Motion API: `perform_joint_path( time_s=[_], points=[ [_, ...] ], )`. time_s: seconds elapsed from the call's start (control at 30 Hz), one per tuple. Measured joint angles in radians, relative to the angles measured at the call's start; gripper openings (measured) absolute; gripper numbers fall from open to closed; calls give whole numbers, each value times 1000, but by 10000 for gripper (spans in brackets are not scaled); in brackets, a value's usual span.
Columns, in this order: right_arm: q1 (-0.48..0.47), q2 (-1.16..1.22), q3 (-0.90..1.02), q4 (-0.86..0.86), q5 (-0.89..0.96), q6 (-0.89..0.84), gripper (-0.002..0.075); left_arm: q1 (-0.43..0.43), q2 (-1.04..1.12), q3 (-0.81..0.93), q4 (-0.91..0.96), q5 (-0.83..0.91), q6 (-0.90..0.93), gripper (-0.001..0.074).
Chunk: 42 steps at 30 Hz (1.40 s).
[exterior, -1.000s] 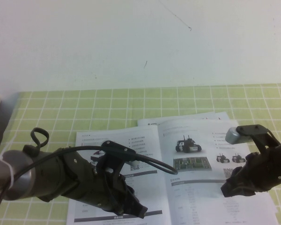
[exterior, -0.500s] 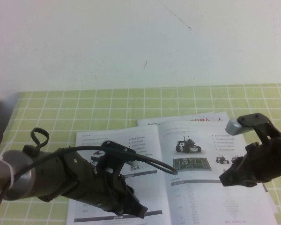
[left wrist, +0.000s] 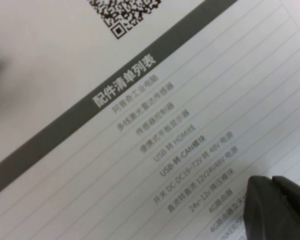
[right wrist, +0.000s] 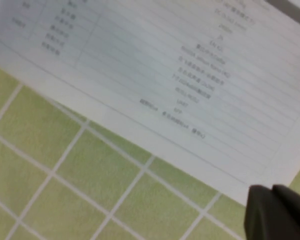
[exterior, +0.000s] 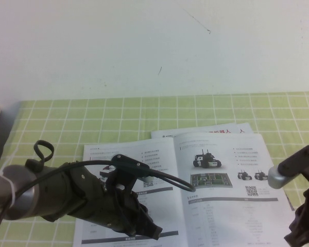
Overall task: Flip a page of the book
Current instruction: Open the closed book
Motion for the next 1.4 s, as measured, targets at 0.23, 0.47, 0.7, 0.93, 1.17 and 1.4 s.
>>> perform_joint_path(
  time_s=[0.23,0.47,0.7,0.93,1.17,1.4],
  points=[
    [-32,79,47,12,-107,108,29,0,0,0,0,0,0,-4],
    [-61,121,47,83,-131,120,309,0,0,0,0,-1,12,-4],
    [-61,190,47,108,-130,118,377,0,0,0,0,-4,16,-4],
    [-61,209,47,102,-114,132,379,0,0,0,0,-4,18,-4],
    [-61,209,47,16,-94,222,379,0,0,0,0,-4,18,-4],
    [-61,209,47,16,-117,230,379,0,0,0,0,-4,19,-4]
  ],
)
